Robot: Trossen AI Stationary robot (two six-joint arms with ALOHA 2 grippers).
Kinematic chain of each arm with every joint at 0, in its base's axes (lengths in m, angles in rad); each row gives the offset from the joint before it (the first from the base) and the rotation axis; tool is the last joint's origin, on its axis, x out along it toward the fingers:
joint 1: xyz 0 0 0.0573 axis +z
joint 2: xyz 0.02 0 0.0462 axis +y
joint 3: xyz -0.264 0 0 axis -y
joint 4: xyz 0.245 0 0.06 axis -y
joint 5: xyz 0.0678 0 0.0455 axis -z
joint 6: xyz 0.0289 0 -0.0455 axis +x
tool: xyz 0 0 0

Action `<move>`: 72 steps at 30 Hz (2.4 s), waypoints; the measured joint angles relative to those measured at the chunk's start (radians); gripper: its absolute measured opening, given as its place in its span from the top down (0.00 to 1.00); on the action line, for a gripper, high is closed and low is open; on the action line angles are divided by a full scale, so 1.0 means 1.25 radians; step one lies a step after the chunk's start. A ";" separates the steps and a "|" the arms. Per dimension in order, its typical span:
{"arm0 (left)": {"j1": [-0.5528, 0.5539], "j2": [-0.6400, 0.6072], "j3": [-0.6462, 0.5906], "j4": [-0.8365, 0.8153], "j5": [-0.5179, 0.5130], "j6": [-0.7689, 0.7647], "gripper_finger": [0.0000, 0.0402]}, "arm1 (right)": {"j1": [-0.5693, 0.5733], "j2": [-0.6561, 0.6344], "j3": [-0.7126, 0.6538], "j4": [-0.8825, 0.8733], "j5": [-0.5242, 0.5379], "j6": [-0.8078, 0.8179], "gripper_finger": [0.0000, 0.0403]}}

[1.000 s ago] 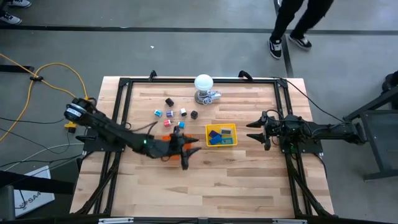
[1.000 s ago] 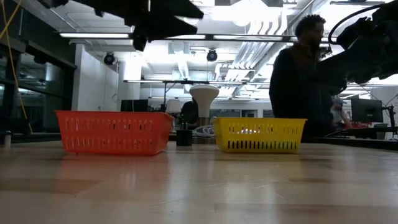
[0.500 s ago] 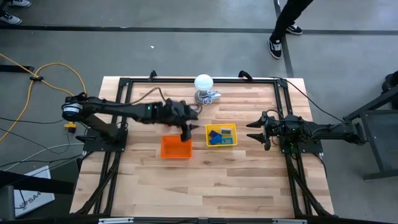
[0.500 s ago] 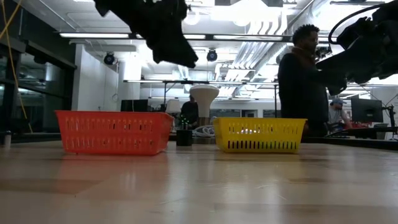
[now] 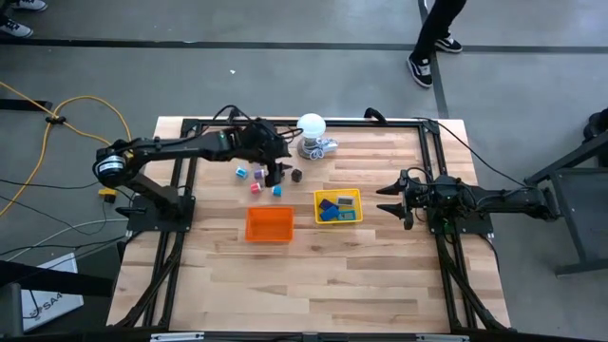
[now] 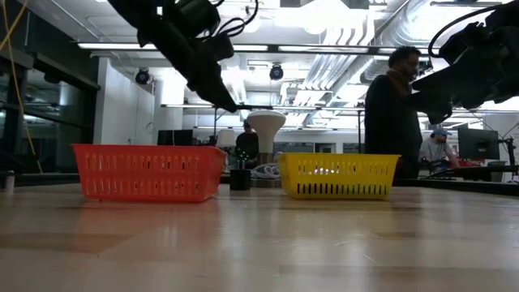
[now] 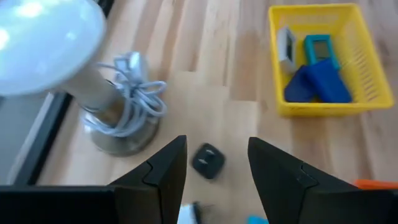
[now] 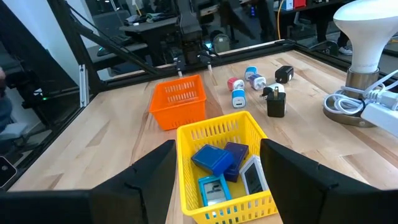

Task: Pick & Place Office items
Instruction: Put the right black charger adapter into the orange bin

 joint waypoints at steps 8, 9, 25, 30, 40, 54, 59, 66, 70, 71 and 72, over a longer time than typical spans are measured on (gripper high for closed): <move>0.019 0.111 0.145 -0.147 -0.001 0.092 0.59 | 0.000 0.000 0.000 0.000 0.000 0.000 0.45; 0.019 0.131 0.175 -0.179 0.000 0.098 0.59 | 0.000 0.000 0.000 0.001 0.000 0.000 0.45; 0.044 0.340 0.319 -0.303 0.072 0.114 0.59 | 0.000 0.000 0.000 0.002 -0.001 0.000 0.45; 0.046 0.348 0.318 -0.292 0.076 0.131 0.59 | 0.000 0.000 0.000 0.001 0.000 0.000 0.45; 0.045 0.348 0.318 -0.279 0.073 0.161 0.54 | 0.000 0.000 0.000 0.001 -0.001 0.000 0.45; 0.020 0.348 0.318 -0.294 0.045 0.263 0.49 | 0.000 0.000 0.000 0.001 -0.001 0.000 0.45; -0.002 0.348 0.318 -0.304 0.018 0.268 0.49 | 0.000 0.000 0.000 0.001 -0.001 0.000 0.45; -0.024 0.354 0.318 -0.302 -0.052 0.269 0.49 | 0.000 0.000 0.000 0.001 -0.002 0.000 0.45; -0.039 0.366 0.318 -0.297 -0.080 0.270 0.49 | 0.000 0.000 0.000 0.001 -0.002 0.000 0.45; -0.040 0.368 0.317 -0.306 -0.084 0.270 0.49 | 0.000 0.000 0.000 0.001 -0.002 0.000 0.45; -0.043 0.371 0.316 -0.311 -0.091 0.269 0.49 | 0.000 0.000 0.000 0.001 -0.002 0.000 0.45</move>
